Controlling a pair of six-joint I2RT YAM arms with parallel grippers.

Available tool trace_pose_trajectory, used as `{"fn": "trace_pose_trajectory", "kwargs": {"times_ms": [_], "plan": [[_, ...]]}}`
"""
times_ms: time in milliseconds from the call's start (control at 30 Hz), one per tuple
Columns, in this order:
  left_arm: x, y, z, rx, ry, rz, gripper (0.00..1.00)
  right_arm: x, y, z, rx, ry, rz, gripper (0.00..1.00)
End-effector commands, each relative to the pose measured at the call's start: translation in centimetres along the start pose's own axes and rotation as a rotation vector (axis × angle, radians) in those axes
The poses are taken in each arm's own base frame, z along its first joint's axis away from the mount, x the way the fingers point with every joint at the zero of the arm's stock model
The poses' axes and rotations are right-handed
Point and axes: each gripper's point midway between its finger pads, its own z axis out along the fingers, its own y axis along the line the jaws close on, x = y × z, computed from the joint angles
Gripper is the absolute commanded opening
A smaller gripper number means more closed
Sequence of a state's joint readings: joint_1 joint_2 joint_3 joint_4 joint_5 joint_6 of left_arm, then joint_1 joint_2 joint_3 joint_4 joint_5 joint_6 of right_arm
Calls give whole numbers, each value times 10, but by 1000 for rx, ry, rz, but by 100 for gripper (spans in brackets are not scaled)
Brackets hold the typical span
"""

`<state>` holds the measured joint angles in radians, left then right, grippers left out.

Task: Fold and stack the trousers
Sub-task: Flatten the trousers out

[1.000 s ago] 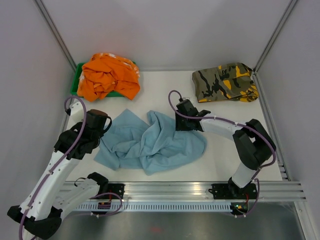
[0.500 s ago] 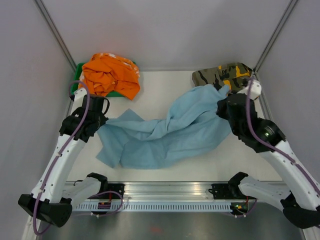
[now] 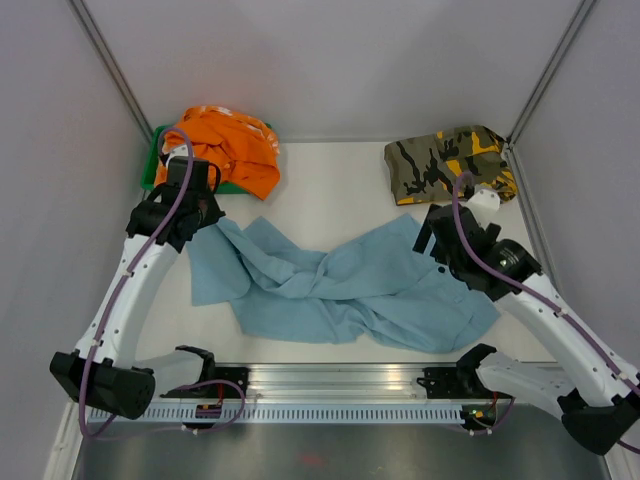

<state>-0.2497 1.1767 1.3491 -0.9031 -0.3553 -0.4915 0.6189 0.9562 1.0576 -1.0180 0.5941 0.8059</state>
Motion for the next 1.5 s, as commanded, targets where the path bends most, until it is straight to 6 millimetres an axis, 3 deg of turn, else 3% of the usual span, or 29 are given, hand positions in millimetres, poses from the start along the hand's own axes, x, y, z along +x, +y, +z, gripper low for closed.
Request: {"fn": "trace_pose_trajectory", "kwargs": {"times_ms": [0, 67, 100, 133, 167, 367, 433, 467, 500, 567, 700, 1000, 1200, 1300, 1333, 1467], "plan": [[2, -5, 16, 9, 12, 53, 2, -57, 26, 15, 18, -125, -25, 98], [4, -4, 20, -3, 19, 51, 2, -59, 35, 36, 8, -91, -48, 98], [5, -4, 22, -5, 21, 51, 2, -67, 38, 60, 6, -88, -18, 98], [6, -4, 23, -7, 25, 53, 2, -57, 47, 74, -50, -38, -58, 98], [6, -3, 24, -11, 23, 51, 2, -67, 52, 88, -78, -69, -41, 98], [10, 3, 23, -29, 18, 53, 2, -48, 74, 155, -146, -50, -285, 96], [13, 0, 23, -7, 30, 55, 2, -40, 72, 176, -131, -34, -324, 95], [14, -2, 23, 4, 34, 56, 2, -45, 69, 187, -133, -48, -324, 94], [19, -5, 23, 24, 49, 56, 2, -36, 68, 199, -145, -7, -327, 94], [23, -5, 26, 30, 61, 59, 2, -40, 65, 212, -155, 12, -303, 93], [30, 1, 30, 3, 71, 68, 2, -18, 75, 237, -210, 93, -359, 92], [43, 15, 36, -69, 119, 19, 2, 24, 88, 259, -306, 184, -352, 83], [51, 36, 39, -135, 127, -32, 2, 33, 64, 279, -155, 218, -354, 46], [56, 44, 40, -145, 128, -66, 2, 33, 57, 283, -114, 220, -361, 17], [56, 46, 40, -148, 128, -77, 2, 31, 54, 284, -100, 219, -358, 0], [62, 46, 39, -133, 145, -88, 2, 25, 43, 279, -70, 213, -302, 0]]}}
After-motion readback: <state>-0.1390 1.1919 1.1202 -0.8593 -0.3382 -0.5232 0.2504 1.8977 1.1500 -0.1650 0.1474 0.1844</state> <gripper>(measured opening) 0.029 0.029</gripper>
